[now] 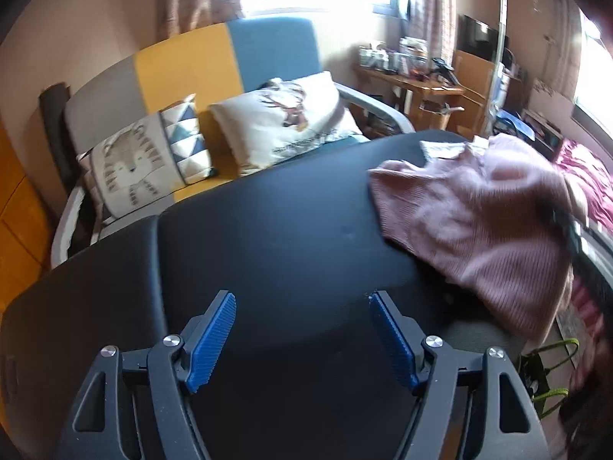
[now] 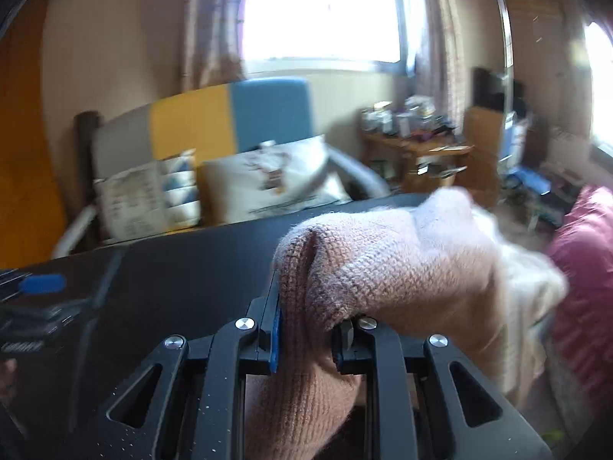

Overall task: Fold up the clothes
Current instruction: 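Grasp the pink knit sweater with the right gripper and lift it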

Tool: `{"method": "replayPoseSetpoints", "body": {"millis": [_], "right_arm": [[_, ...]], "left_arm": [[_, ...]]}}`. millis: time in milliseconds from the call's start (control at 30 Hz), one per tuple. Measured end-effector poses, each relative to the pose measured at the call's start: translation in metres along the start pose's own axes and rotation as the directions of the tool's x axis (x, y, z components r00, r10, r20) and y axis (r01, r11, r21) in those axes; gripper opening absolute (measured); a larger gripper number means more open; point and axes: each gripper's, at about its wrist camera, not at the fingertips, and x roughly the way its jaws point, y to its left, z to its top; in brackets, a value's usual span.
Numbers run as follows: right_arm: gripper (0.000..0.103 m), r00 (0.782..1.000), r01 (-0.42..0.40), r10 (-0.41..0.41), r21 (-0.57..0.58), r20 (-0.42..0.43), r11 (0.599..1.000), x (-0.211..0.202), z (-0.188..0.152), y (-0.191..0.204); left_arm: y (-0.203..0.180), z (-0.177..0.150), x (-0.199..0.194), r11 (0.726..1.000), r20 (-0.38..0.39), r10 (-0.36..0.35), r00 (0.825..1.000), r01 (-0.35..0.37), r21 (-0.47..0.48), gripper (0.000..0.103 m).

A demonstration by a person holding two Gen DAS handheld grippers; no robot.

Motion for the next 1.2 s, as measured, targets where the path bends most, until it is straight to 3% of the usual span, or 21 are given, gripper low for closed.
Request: {"method": "replayPoseSetpoints", "body": {"millis": [267,400,633,733,833,900,967,1033,1133,1200], "right_arm": [[0.021,0.975,-0.212,0.208,-0.053,-0.08,0.976,0.006,-0.037,0.082],[0.021,0.967,-0.251,0.248,-0.048,-0.065,0.967,-0.001,-0.033,0.092],[0.021,0.981,-0.186,0.19,0.105,-0.032,0.977,0.005,-0.016,0.056],[0.024,0.996,-0.063,0.069,0.127,-0.05,0.99,0.012,-0.017,0.028],[0.028,0.993,0.039,-0.03,0.077,-0.112,0.996,0.023,-0.026,0.011],[0.031,0.989,0.055,-0.046,0.058,-0.144,0.997,0.027,-0.039,0.003],[0.046,0.986,0.043,-0.029,0.079,-0.167,0.996,0.026,-0.052,-0.008],[0.053,0.984,0.038,-0.019,0.101,-0.179,0.994,0.024,-0.062,-0.015],[0.053,0.982,0.038,-0.015,0.119,-0.189,0.992,0.023,-0.07,-0.022],[0.053,0.982,0.037,-0.014,0.116,-0.187,0.993,0.025,-0.07,-0.022]], "left_arm": [[0.069,-0.02,-0.02,0.994,0.023,0.069,0.997,-0.067,-0.087,0.074],[0.084,-0.039,-0.025,0.997,0.067,0.026,0.997,-0.021,-0.077,0.074],[0.085,-0.07,-0.015,0.999,0.11,-0.015,0.994,0.012,0.032,0.074],[0.076,-0.072,-0.007,0.996,0.103,-0.059,0.993,0.052,0.074,0.074],[0.063,-0.072,0.0,0.987,0.112,-0.091,0.989,0.075,0.142,0.074],[0.051,-0.075,0.008,0.974,0.107,-0.117,0.987,0.093,0.207,0.074],[0.042,-0.079,0.016,0.96,0.09,-0.131,0.987,0.104,0.259,0.074],[0.031,-0.084,0.025,0.944,0.075,-0.148,0.986,0.119,0.309,0.074],[0.014,-0.086,0.036,0.911,0.092,-0.191,0.977,0.141,0.388,0.073],[0.0,-0.086,0.043,0.875,0.103,-0.222,0.97,0.152,0.459,0.062]]}}
